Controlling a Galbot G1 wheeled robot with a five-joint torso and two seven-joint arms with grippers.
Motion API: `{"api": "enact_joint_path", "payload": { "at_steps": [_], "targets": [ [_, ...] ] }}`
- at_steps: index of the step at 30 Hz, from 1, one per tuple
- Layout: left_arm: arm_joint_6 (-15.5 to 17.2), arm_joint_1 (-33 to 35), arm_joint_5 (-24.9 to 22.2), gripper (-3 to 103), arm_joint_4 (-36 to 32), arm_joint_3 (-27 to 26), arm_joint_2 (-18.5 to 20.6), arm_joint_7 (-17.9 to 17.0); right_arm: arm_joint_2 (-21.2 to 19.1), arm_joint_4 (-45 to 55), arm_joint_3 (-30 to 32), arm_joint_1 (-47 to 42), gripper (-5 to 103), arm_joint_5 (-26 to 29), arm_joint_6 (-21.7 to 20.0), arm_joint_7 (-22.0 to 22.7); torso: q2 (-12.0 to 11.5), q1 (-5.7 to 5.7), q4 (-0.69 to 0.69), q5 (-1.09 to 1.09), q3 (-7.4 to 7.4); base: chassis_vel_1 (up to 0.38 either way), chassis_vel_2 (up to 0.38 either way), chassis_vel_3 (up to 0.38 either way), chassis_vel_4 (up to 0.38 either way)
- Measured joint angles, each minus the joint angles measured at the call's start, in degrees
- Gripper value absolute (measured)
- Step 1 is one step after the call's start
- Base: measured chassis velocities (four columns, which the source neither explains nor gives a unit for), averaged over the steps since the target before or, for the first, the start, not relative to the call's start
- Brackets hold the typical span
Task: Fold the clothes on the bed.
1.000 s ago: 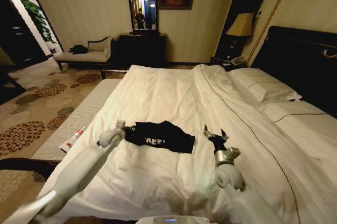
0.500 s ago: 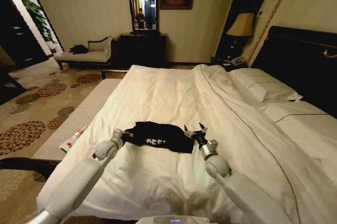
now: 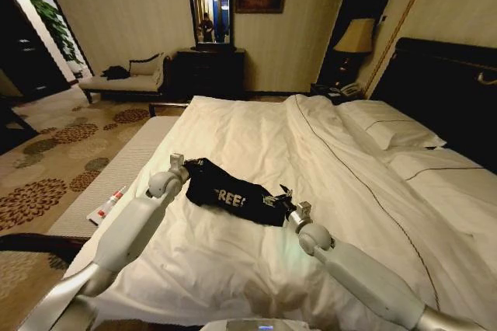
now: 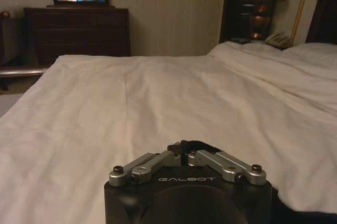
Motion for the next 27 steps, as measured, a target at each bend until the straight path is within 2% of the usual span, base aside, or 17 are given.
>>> {"api": "enact_joint_path", "payload": {
  "at_steps": [8, 9, 11, 13, 18, 20, 27],
  "targets": [
    [0.43, 2.13, 0.25, 1, -1.49, -0.24, 0.44, 0.07, -0.76, 0.61, -0.13, -0.41, 100, 4.80, -0.88, 0.47, 0.00, -0.01, -0.03, -0.01, 0.00, 0.000, 0.000, 0.000, 0.000],
    [0.43, 2.42, 0.30, 1, -1.62, -0.24, 0.71, 0.06, -0.45, 0.55, -0.09, 0.00, 100, 5.97, -1.26, 0.84, 0.00, -0.01, -0.03, 0.00, 0.00, 0.000, 0.000, 0.000, 0.000],
    [0.12, 3.87, 0.28, 1, -2.42, -0.68, 2.37, 0.07, 0.92, 0.07, 0.45, 3.19, 100, 13.05, -3.77, 3.08, 0.00, -0.01, 0.03, -0.01, 0.00, 0.000, 0.000, 0.000, 0.000],
    [-0.03, 4.12, 0.18, 1, -2.68, -1.01, 2.66, 0.06, 0.98, -0.51, 0.46, 4.10, 100, 13.78, -4.07, 2.64, 0.00, -0.01, 0.04, -0.01, 0.00, 0.000, 0.000, 0.000, 0.000],
    [-0.52, 5.23, -0.91, 1, -4.73, -3.48, 3.10, 0.10, -0.07, -4.02, -0.62, 5.58, 100, 9.05, -2.14, -4.85, 0.00, -0.01, -0.03, 0.00, 0.00, 0.000, 0.000, 0.000, 0.000],
    [-0.55, 5.35, -0.95, 1, -4.92, -3.71, 3.11, 0.10, -0.13, -4.13, -0.75, 5.64, 100, 8.91, -2.09, -5.21, 0.00, -0.01, -0.03, 0.00, 0.00, 0.000, 0.000, 0.000, 0.000],
    [-0.71, 6.52, -1.74, 1, -8.26, -6.56, 2.85, 0.04, -0.56, -8.18, -3.22, 7.30, 100, 7.02, 0.09, -12.78, 0.00, -0.01, 0.01, 0.00, -0.01, 0.000, 0.000, 0.000, 0.000]
  ]
}}
